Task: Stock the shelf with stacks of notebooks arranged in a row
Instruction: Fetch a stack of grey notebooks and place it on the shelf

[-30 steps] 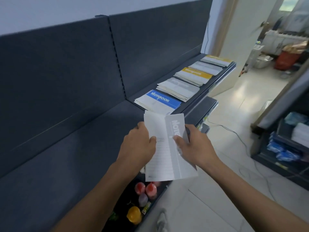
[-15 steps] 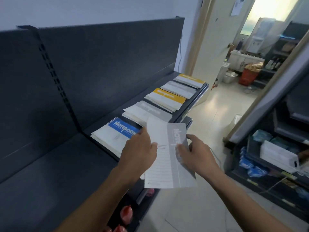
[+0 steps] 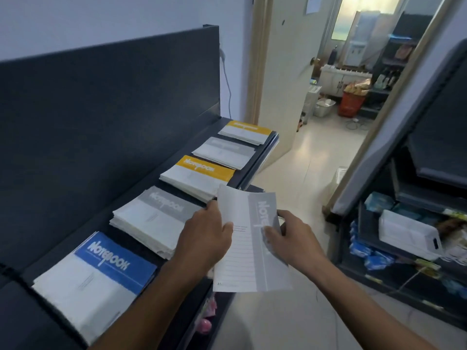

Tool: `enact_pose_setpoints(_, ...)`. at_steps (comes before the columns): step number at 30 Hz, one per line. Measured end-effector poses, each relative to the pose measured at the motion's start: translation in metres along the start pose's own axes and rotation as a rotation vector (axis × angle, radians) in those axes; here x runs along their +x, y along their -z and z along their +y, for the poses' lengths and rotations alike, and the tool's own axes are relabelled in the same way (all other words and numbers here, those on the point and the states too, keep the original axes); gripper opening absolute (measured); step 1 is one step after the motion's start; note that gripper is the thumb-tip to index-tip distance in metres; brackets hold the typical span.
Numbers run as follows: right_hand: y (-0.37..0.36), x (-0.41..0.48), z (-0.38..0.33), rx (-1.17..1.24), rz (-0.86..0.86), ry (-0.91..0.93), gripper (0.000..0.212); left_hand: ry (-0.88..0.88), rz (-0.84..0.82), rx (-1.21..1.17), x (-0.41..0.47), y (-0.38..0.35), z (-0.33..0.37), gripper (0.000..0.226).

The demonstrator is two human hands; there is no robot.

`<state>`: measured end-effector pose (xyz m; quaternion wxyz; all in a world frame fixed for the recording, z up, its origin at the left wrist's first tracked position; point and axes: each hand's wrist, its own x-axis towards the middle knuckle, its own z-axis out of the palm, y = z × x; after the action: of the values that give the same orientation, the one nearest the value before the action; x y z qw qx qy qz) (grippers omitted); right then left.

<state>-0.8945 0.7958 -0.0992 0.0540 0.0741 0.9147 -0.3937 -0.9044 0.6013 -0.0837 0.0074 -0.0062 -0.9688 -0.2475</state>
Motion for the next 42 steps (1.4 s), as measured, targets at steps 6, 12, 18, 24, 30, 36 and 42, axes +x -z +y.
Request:
enact_pose_setpoints(6, 0.055, 0.065, 0.038, 0.043, -0.072, 0.036, 0.034, 0.027, 0.016, 0.028, 0.061, -0.027, 0.064, 0.041)
enact_pose_setpoints(12, 0.091, 0.116, 0.058, 0.085, -0.113, 0.073, 0.031, 0.057, 0.019, 0.071, 0.11, -0.048, 0.101, 0.04)
enact_pose_setpoints(18, 0.107, 0.187, 0.061, 0.057, -0.111, 0.095, 0.03, 0.069, 0.055, 0.018, 0.169, -0.059, 0.115, 0.037)
enact_pose_setpoints(24, 0.108, 0.263, 0.049, 0.018, -0.151, 0.127, 0.03, 0.129, 0.042, -0.02, 0.238, -0.069, 0.108, 0.038)
enact_pose_setpoints(30, 0.107, 0.339, 0.023, -0.03, -0.162, 0.182, 0.034, 0.198, 0.077, -0.031, 0.308, -0.068, 0.098, 0.027)
enact_pose_setpoints(36, 0.086, 0.399, -0.001, -0.109, -0.203, 0.285, 0.035, 0.319, 0.141, -0.049, 0.341, -0.068, 0.078, 0.028)
enact_pose_setpoints(42, 0.052, 0.446, -0.034, -0.166, -0.345, 0.375, 0.047, 0.496, 0.26, -0.068, 0.348, -0.062, 0.055, 0.025)
